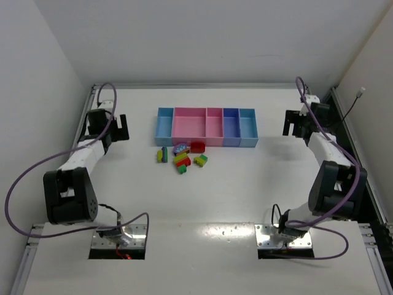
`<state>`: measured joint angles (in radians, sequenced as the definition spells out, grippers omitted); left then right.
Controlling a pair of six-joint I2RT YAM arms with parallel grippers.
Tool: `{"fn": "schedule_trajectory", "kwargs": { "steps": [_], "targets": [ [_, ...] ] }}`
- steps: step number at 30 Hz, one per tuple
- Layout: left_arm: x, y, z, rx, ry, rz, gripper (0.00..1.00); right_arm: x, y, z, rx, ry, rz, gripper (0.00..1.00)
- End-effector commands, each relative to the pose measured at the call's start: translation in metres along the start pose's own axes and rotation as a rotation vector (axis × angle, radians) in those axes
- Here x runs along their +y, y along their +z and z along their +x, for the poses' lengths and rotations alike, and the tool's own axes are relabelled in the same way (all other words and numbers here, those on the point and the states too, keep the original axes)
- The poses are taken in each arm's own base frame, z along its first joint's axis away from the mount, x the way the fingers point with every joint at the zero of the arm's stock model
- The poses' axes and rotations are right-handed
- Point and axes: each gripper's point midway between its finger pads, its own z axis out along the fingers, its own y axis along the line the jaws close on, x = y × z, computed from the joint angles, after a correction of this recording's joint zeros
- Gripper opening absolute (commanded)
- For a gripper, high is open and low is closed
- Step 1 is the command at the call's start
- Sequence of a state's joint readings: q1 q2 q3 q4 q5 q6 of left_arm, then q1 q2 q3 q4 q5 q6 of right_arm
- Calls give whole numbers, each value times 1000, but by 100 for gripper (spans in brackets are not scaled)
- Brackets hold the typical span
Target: Sort the legos into containers by color
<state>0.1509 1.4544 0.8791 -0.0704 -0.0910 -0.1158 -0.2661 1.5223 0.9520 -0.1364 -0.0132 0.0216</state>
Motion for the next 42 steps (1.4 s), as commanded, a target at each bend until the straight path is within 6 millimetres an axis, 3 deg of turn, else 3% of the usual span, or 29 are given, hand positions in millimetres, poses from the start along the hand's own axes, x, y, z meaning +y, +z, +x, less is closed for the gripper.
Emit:
{"fn": "schedule_trajectory", "kwargs": {
  "steps": [1, 2, 3, 4, 5, 6, 7, 8, 15, 18, 22, 25, 29, 31, 39, 42],
  "targets": [
    [-56, -46, -11, -103, 332, 429, 95, 23, -23, -23, -96, -67, -148, 90],
    [-79, -64, 0, -128, 391, 592, 95, 27, -29, -26, -110, -98, -175, 90],
    [-87, -80, 1, -145, 440, 637, 95, 37, -30, -19, -96, -110, -229, 90],
    [-92, -86, 3, -154, 556, 683, 95, 39, -35, -24, -115, -122, -245, 90],
    [-98, -90, 25, -94, 611, 748, 95, 43, -35, -18, -101, -120, -266, 90],
    [-107, -98, 23, -88, 662, 809, 95, 47, -36, -16, -98, -139, -291, 90],
    [-109, -108, 47, 17, 675, 871, 95, 55, -39, -10, -80, -134, -338, 88],
    [-112, -110, 56, 33, 749, 927, 95, 57, -40, -15, -94, -148, -353, 86],
    [-122, -141, 91, -10, 998, 1017, 95, 72, -49, -18, -108, -171, -434, 85],
    [-125, -138, 101, -32, 1048, 1011, 96, 76, -46, -15, -89, -156, -458, 85],
    [-144, -141, 105, -100, 1097, 1059, 100, 83, -48, -19, -92, -151, -493, 85],
    [-149, -128, 108, -110, 1104, 1008, 100, 85, -46, -17, -84, -148, -503, 85],
    [-156, -112, 96, -183, 1128, 941, 100, 86, -51, -21, -95, -151, -511, 85],
    [-159, -106, 105, -156, 1139, 962, 100, 88, -51, -22, -97, -151, -520, 84],
    [-173, -83, 91, -168, 1178, 981, 99, 97, -46, -14, -75, -154, -547, 83],
    [-175, -75, 94, -134, 1173, 994, 99, 101, -46, -15, -75, -159, -564, 83]
  ]
}}
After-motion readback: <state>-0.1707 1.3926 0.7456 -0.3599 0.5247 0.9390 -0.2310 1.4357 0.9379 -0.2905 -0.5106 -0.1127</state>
